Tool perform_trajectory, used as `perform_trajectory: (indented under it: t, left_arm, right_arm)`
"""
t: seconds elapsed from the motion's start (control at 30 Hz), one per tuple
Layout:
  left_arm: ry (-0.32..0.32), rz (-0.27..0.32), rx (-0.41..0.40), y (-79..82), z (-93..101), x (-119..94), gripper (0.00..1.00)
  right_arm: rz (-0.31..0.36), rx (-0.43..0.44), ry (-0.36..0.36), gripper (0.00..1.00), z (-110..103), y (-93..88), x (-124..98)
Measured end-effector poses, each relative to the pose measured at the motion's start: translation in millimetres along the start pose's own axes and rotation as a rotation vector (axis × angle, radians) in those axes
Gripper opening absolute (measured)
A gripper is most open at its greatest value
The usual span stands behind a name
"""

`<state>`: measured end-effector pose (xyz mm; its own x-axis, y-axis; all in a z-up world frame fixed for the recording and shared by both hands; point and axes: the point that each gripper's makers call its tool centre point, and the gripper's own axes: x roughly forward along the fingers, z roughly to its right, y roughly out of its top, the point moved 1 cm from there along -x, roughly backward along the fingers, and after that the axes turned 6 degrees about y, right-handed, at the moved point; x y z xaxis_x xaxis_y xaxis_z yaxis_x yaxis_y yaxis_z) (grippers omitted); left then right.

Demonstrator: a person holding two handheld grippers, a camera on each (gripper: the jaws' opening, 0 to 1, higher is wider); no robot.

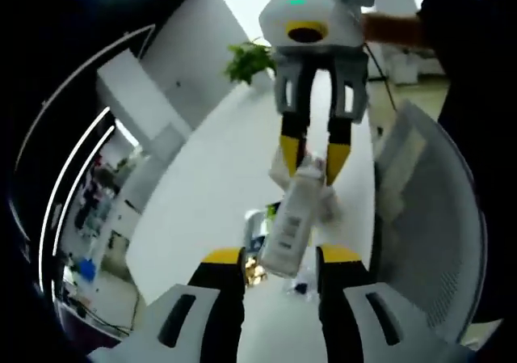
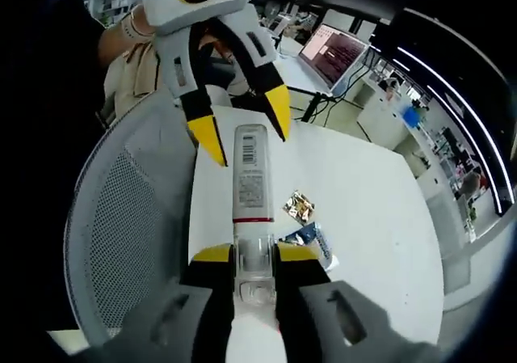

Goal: Arrange the skincare products in the storage area until every visible bottle or jar stands upright without overlapping.

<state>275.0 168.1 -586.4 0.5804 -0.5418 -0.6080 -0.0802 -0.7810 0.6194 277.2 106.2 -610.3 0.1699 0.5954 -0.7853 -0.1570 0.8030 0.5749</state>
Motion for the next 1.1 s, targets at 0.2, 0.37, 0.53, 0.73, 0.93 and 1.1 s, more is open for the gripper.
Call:
perform_trajectory:
  t: [0.2, 0.37, 0.53, 0.73, 0.93, 1.1]
  left_arm:
    - [-0.064, -0.045, 0.094, 1.7, 17.4, 14.2, 0.3]
    - [-0.08, -0.083, 0.111, -1.4, 27.2, 23.3, 0.25]
    - [-0.091, -0.107, 0.131, -0.7, 31.9, 26.3, 0.24]
    - [-0.112, -0.104, 0.137, 2.4, 37.8, 29.2, 0.19]
    - [-0.121, -0.125, 0.142, -2.7, 40.1, 33.0, 0.18]
    - [-0.093, -0.098, 0.117, -2.9, 39.8, 37.2, 0.18]
  right_arm:
    - [-0.027, -0.031, 0.013, 0.17, -5.8, -0.1, 8.4]
    - [-0.051, -0.045, 0.031, 0.17, -11.6, -2.5, 13.7]
    - [-0.075, -0.064, 0.044, 0.17, -16.3, -2.0, 18.6]
    - [-0.086, -0.081, 0.048, 0.17, -16.2, -2.1, 17.8]
    - [-0.087, -0.083, 0.054, 0.17, -18.8, -1.6, 17.5]
    - [-0.086, -0.084, 0.044, 0.17, -16.9, -3.0, 14.0]
